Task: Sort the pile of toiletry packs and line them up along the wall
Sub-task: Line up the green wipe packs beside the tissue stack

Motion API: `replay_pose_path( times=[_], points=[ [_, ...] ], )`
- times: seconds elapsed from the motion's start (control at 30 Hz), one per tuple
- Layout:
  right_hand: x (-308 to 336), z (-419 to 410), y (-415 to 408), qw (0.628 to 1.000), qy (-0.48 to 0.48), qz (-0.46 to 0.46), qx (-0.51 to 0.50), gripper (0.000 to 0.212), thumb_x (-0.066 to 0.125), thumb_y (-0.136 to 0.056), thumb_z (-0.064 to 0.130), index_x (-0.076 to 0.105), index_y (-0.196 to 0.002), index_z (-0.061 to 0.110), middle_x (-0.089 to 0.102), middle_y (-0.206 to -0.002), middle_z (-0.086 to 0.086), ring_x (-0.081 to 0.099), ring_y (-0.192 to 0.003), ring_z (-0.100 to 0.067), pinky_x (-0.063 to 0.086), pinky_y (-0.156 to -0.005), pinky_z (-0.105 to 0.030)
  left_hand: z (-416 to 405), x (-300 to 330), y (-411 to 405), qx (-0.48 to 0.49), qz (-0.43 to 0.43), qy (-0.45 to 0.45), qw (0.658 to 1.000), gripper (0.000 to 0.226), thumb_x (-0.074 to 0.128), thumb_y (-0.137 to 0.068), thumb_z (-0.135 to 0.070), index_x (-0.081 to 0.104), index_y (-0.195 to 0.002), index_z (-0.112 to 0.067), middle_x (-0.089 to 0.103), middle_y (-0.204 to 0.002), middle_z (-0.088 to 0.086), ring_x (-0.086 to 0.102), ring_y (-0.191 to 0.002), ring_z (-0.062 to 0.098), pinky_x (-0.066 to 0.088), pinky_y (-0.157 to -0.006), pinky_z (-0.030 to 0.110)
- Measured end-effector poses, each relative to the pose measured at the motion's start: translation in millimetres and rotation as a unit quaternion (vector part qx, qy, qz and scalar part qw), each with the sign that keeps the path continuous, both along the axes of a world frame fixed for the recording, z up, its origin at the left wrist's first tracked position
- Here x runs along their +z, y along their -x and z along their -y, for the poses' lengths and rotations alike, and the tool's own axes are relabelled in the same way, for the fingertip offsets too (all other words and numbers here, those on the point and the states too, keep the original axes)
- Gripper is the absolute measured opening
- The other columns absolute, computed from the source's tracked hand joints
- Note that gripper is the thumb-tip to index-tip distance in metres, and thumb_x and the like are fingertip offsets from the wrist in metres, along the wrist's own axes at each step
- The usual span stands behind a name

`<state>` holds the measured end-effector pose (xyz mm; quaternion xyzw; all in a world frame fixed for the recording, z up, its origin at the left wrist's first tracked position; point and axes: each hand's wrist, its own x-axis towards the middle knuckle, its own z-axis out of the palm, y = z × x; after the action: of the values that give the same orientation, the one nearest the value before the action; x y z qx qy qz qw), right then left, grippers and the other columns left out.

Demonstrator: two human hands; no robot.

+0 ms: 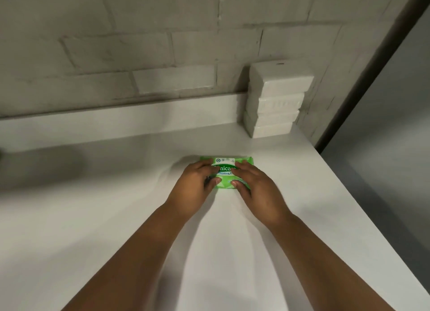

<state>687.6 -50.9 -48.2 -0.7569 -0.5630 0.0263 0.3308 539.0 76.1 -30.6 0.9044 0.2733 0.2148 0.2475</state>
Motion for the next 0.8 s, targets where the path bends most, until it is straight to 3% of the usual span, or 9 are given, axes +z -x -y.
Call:
replay_pose_path(
  times=[0.17, 0.33, 0.5, 0.63, 0.8],
  points=[
    [5, -30, -11, 0.999, 0.018, 0.039, -0.01, 0.035, 0.051, -0.09, 0.022, 0.066, -0.12, 0.012, 0.061, -0.13, -0.009, 0.054, -0.124, -0.027, 0.033, -0.107, -0.033, -17, -5, -20, 0.026, 0.022, -0.017, 0.999, 0.023, 0.067, -0.086, -0.017, 0.07, -0.108, -0.012, 0.061, -0.123, 0.01, 0.057, -0.112, 0.028, 0.034, -0.097, 0.022],
    [10, -58, -22, 0.997, -0.006, 0.075, -0.018, 0.04, 0.04, -0.085, 0.023, 0.072, -0.103, 0.005, 0.07, -0.11, -0.015, 0.066, -0.102, -0.031, 0.046, -0.094, -0.03, -39, -6, -42, 0.027, 0.047, -0.028, 0.998, 0.021, 0.067, -0.083, -0.013, 0.072, -0.103, -0.008, 0.065, -0.114, 0.014, 0.061, -0.104, 0.031, 0.037, -0.096, 0.025],
    [7, -81, -39, 0.997, 0.025, 0.069, -0.028, 0.045, 0.039, -0.087, 0.028, 0.071, -0.106, 0.004, 0.068, -0.114, -0.018, 0.065, -0.107, -0.033, 0.04, -0.098, -0.04, -62, -14, -59, 0.045, 0.054, -0.009, 0.997, 0.023, 0.068, -0.085, -0.016, 0.071, -0.107, -0.012, 0.063, -0.119, 0.011, 0.058, -0.11, 0.029, 0.045, -0.098, 0.036],
    [13, -93, -47, 0.994, 0.029, 0.108, -0.012, 0.042, 0.042, -0.083, 0.022, 0.072, -0.101, -0.001, 0.07, -0.108, -0.019, 0.068, -0.1, -0.035, 0.05, -0.088, -0.048, -75, -19, -72, 0.067, 0.057, 0.002, 0.996, 0.025, 0.067, -0.086, -0.02, 0.069, -0.11, -0.013, 0.06, -0.123, 0.009, 0.054, -0.114, 0.028, 0.044, -0.099, 0.039],
    [12, -108, -53, 0.991, 0.057, 0.117, -0.02, 0.035, 0.049, -0.08, 0.012, 0.071, -0.103, -0.003, 0.069, -0.108, -0.02, 0.066, -0.102, -0.035, 0.05, -0.091, -0.043, -84, -23, -86, 0.073, 0.067, -0.001, 0.995, 0.025, 0.066, -0.085, -0.02, 0.07, -0.109, -0.012, 0.061, -0.12, 0.011, 0.056, -0.11, 0.029, 0.047, -0.095, 0.041]
  ],
)
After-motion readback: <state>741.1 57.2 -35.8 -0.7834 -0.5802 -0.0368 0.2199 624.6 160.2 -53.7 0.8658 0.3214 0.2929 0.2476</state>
